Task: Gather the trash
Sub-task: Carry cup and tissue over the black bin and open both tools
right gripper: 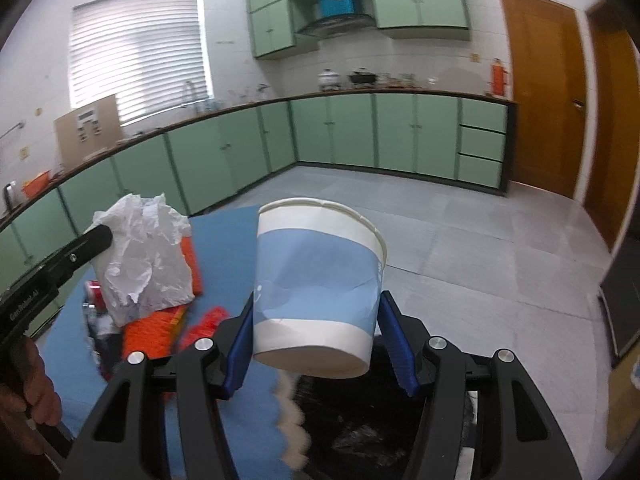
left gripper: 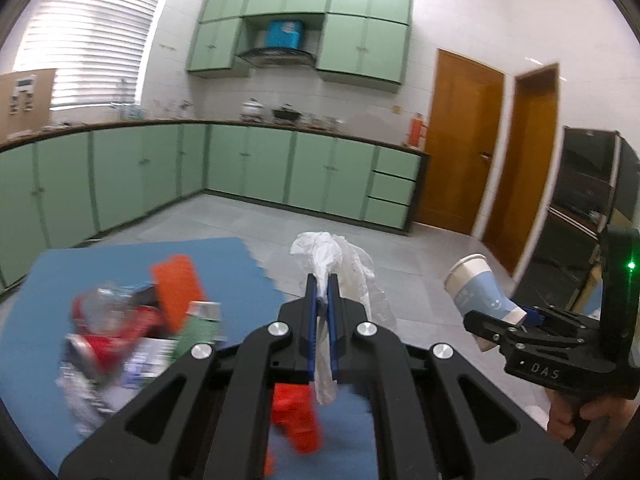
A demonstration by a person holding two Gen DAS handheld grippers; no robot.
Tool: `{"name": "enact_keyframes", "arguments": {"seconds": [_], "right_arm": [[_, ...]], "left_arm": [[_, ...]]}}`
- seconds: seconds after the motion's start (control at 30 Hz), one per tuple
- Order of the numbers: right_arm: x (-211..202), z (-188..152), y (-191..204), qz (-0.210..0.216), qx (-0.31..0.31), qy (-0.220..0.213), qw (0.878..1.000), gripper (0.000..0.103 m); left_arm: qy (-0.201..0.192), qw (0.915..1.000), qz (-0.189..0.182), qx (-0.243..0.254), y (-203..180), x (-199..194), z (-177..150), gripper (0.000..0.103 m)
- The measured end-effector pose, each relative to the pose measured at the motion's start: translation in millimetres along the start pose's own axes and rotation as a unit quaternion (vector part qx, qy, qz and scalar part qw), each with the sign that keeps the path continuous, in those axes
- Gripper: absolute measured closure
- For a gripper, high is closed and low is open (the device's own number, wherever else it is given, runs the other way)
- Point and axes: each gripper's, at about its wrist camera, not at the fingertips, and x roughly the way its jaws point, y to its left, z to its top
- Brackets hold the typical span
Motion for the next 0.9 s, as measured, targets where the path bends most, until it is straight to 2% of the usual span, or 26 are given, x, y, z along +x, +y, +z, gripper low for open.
{"name": "enact_keyframes", "arguments": {"seconds": [0.1,0.33,0.47,0.57,0.6,0.63,0.67,0.73,0.83,0.9], "right_arm": [[2,-6,-26,-0.022,0.015,0.009,1.0,0.045],[25,-39,-84,-0.061,0.051,0.053,0.995,0.045],[40,-51,-107,-0.068,0.066,0.072,0.993,0.045],[47,-56,-108,-0.073,0.057,0.078,0.993,0.041],[49,-56,-109,-0.075,0.055,0.079,0.992,0.041],[51,-56,-109,-0.075,0.054,0.081,0.992,0.038],[53,-54,-110,-0.074,0.055,0.082,0.992,0.031],[53,-54,-108,-0.078,0.053,0.076,0.993,0.028],[57,-50,-106,-0.082,0.053,0.073,0.993,0.027],[54,-49,-104,-0.08,0.055,0.069,0.993,0.027]], "left_arm": [[0.021,0.9994,-0.026,0.006,-27,31,-9,0.099],[0.079,0.995,-0.056,0.027,-52,86,-50,0.099],[0.113,0.9907,-0.071,0.027,-62,112,-70,0.098],[0.126,0.9887,-0.079,0.023,-62,121,-76,0.089],[0.126,0.9887,-0.078,0.022,-62,123,-75,0.075],[0.124,0.9891,-0.078,0.02,-61,123,-76,0.068],[0.12,0.9897,-0.075,0.02,-60,118,-77,0.064],[0.112,0.9909,-0.07,0.022,-59,116,-73,0.062],[0.105,0.9922,-0.064,0.02,-55,113,-65,0.061],[0.098,0.9935,-0.056,0.018,-51,105,-60,0.056]]}}
